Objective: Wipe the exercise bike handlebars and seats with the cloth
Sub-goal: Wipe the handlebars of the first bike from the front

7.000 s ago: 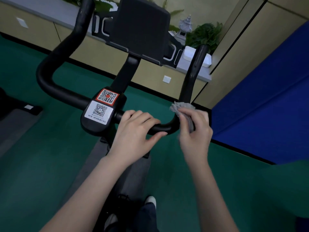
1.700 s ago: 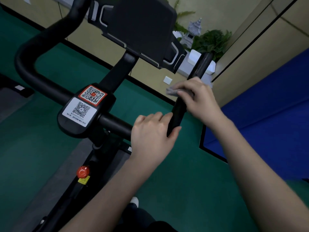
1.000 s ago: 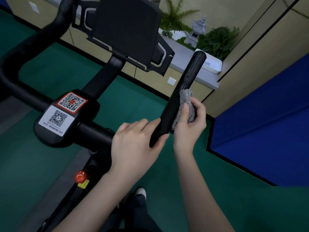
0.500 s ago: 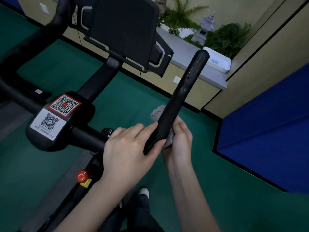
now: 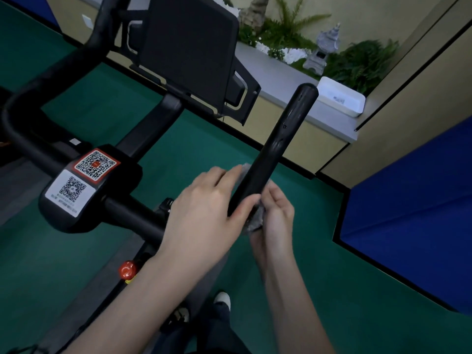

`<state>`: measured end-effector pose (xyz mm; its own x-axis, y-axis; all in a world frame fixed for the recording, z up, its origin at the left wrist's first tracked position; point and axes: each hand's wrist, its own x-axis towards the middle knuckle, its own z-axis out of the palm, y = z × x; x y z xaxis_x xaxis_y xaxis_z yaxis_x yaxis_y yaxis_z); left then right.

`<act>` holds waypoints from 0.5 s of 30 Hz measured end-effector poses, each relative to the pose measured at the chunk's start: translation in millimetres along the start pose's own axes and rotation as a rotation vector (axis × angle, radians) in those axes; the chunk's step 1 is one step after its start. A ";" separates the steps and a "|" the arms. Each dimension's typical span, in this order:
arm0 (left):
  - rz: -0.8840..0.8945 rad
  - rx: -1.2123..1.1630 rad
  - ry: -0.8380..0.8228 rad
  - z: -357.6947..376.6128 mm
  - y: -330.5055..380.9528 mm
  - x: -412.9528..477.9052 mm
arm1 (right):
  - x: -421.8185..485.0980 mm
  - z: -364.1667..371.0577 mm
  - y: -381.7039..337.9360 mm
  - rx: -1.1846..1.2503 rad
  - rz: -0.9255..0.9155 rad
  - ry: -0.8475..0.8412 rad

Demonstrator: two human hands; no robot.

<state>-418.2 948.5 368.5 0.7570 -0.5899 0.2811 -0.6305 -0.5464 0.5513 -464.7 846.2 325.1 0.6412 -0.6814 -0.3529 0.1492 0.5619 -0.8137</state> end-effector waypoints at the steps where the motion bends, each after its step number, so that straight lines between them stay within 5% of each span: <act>1: -0.020 -0.029 -0.016 2.3 3.0 5.7 | -2.3 -1.7 0.4 0.016 0.022 -0.026; 15: -0.152 -0.277 0.052 29.8 10.0 33.2 | 8.9 11.0 -4.8 0.017 -0.302 0.314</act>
<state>-404.5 905.8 360.0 0.8511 -0.4790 0.2151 -0.4443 -0.4387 0.7811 -451.4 842.5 331.0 0.3070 -0.9246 -0.2257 0.3090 0.3211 -0.8952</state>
